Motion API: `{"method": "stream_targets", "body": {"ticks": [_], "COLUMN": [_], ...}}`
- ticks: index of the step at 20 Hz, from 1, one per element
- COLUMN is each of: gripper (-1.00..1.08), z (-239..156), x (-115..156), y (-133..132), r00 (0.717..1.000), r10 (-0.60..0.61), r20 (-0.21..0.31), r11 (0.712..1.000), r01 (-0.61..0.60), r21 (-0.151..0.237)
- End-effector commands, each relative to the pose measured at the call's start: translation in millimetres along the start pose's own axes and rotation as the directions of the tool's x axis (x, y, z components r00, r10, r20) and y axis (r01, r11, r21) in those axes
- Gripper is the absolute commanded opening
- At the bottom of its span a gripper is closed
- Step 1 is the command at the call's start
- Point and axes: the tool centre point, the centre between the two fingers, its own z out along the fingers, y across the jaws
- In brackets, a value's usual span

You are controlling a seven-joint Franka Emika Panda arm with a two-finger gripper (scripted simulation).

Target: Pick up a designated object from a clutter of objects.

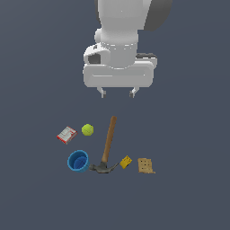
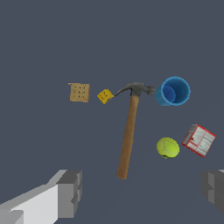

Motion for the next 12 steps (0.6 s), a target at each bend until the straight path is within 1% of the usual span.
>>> {"method": "stream_targets", "body": {"ticks": [1, 4, 9, 12], "gripper": [1.0, 1.0, 1.0, 1.0], "z": [0.0, 1.2, 5.3, 5.1], "x": [0.0, 0.3, 1.1, 0.9], "y": [0.0, 4.4, 23.9, 26.9], "r00": [1.0, 1.0, 1.0, 1.0], "r10": [0.0, 0.004, 0.023, 0.025], "r20": [0.0, 0.002, 0.012, 0.013], "r11": [1.0, 1.0, 0.999, 0.999], "r01": [0.0, -0.004, -0.023, -0.024], "r21": [0.0, -0.005, -0.028, -0.031]}}
